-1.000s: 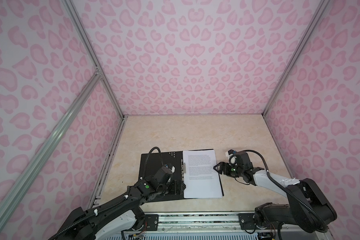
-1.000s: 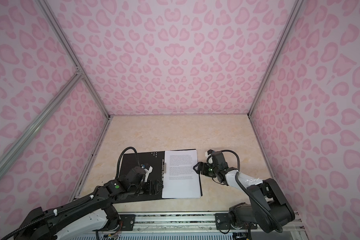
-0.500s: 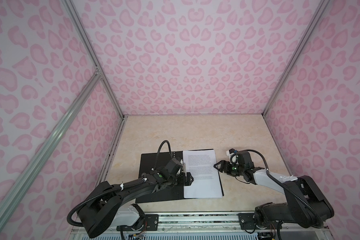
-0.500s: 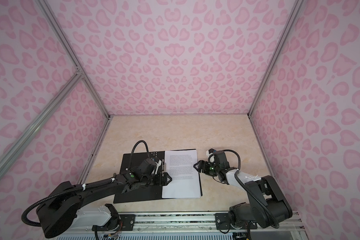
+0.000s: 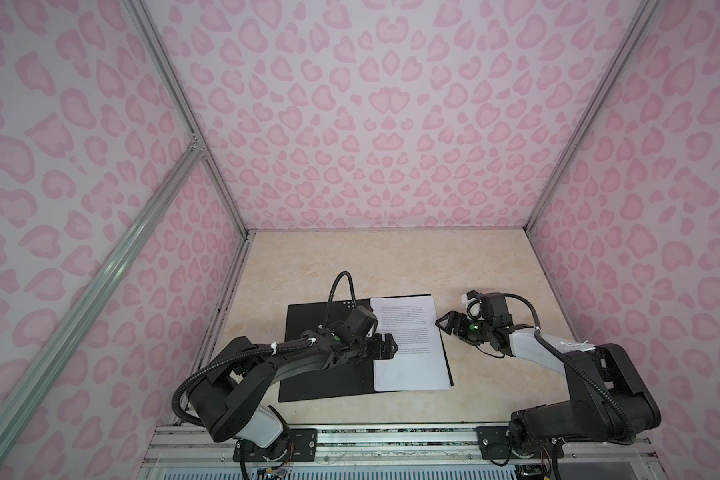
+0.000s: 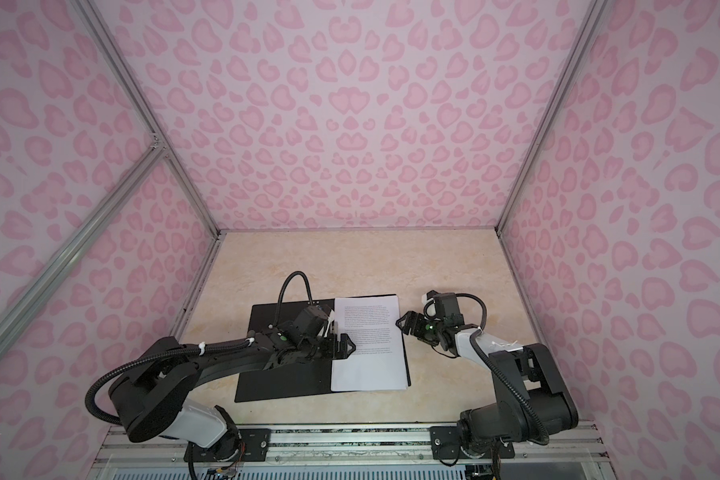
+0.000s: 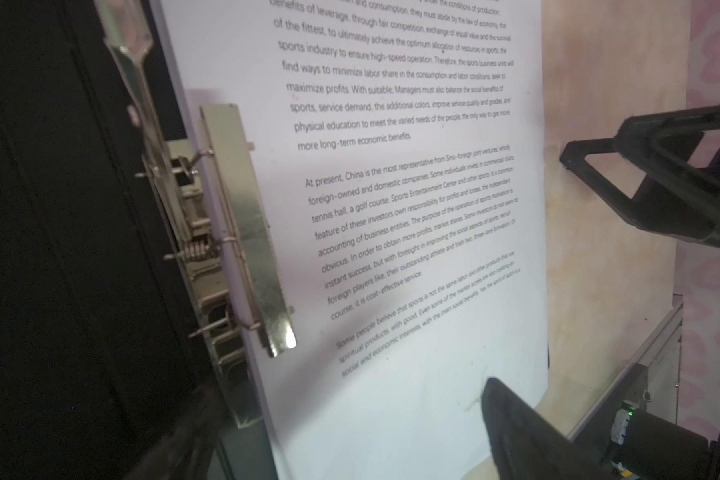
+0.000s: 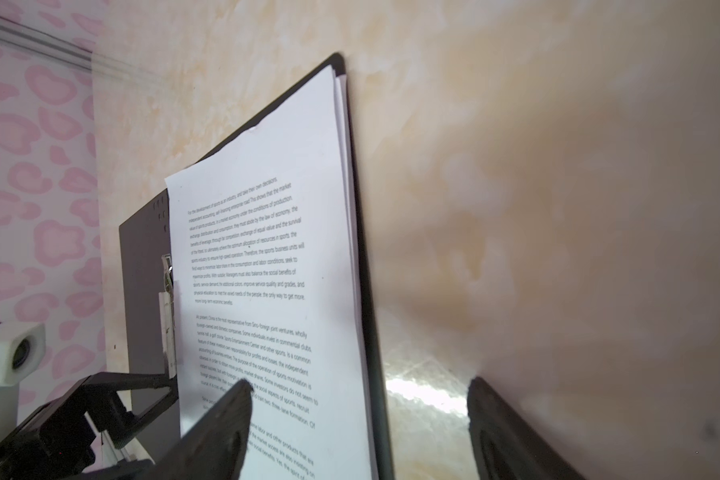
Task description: Put the files into the folder
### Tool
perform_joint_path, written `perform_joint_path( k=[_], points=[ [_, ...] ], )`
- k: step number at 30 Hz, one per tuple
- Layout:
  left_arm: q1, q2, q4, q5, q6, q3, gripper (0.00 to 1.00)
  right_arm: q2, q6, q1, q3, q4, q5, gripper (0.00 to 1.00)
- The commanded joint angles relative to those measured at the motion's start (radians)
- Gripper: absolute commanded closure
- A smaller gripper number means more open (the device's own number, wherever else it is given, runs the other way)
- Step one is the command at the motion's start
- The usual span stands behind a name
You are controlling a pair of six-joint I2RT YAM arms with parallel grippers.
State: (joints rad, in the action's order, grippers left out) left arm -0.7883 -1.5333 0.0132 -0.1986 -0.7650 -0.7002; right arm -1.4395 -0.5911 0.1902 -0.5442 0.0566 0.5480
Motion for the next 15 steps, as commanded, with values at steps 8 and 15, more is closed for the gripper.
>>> perform_joint_path(
  k=[8,15],
  points=[
    [0.023,-0.02,-0.046,-0.046,-0.02,-0.037,0.02,-0.179,0.022,-0.008,-0.217,-0.094,-0.057,0.23],
    [0.096,0.085,-0.051,-0.128,-0.009,-0.006,0.03,-0.269,0.037,0.004,-0.333,-0.148,-0.06,0.24]
  ],
)
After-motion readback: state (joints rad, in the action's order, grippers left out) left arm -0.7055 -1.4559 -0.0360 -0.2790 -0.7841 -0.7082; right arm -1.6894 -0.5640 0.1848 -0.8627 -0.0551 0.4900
